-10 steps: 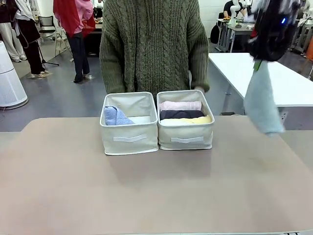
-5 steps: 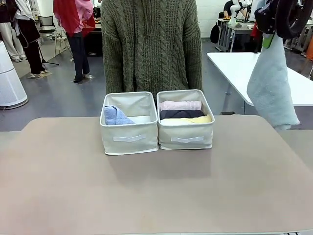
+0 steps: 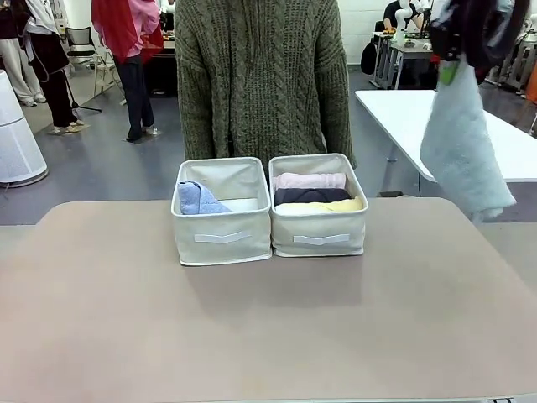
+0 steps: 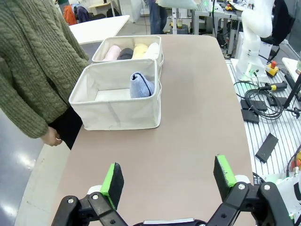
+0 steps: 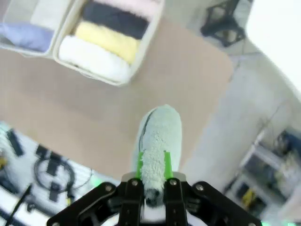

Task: Sort the towels based on their folding style.
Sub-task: Pick up another triangle-folded towel from the table and place it in the left Fabric basket.

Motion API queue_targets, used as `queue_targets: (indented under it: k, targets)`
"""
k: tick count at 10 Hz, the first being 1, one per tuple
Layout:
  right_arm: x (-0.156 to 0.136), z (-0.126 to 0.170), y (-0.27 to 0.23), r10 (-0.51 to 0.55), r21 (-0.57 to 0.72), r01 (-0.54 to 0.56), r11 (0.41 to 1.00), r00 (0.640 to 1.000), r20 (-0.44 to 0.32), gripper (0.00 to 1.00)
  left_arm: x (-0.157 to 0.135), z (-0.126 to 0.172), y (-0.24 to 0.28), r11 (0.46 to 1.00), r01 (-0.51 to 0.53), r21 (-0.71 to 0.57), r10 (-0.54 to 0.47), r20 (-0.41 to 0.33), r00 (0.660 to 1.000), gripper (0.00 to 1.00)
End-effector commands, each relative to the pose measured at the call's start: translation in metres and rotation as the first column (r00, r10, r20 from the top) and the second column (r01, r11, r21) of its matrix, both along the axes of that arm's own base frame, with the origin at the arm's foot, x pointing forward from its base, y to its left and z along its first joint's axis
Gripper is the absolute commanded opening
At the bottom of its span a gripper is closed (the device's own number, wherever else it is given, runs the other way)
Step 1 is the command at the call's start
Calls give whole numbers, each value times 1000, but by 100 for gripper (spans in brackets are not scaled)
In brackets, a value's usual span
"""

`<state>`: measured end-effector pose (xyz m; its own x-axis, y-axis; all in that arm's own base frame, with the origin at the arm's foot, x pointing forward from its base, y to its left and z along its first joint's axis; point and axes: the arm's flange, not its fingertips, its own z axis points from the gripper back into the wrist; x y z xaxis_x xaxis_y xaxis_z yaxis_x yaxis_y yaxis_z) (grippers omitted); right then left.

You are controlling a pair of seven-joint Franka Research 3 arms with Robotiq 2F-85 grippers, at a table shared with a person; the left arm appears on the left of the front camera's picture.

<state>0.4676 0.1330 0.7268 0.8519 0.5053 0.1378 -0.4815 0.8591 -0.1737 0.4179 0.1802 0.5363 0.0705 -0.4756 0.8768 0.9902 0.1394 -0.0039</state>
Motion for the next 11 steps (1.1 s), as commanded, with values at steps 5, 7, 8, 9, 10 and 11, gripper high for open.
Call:
queue_targets:
  k: [5, 7, 8, 9, 10, 11]
  targets:
    - [95, -6, 227, 656, 70, -671, 738, 738, 160, 15, -1, 1, 1, 1000, 1, -14, 0, 16, 1000, 100]
    - [102, -18, 251, 683, 109, -716, 690, 693, 231, 15, -1, 1, 1, 1000, 1, -14, 0, 16, 1000, 100]
    - [103, -21, 259, 694, 149, -735, 661, 675, 250, 15, -1, 1, 1, 1000, 1, -14, 0, 16, 1000, 100]
    - [104, -22, 263, 696, 202, -741, 640, 671, 255, 15, -1, 1, 1, 1000, 1, -14, 0, 16, 1000, 100]
    - [103, -23, 261, 693, 239, -734, 635, 679, 244, 15, -1, 1, 1, 1000, 1, -14, 0, 16, 1000, 100]
    - [94, -35, 259, 681, 140, -719, 681, 692, 241, 15, -1, 1, 1, 1000, 1, -14, 0, 16, 1000, 100]
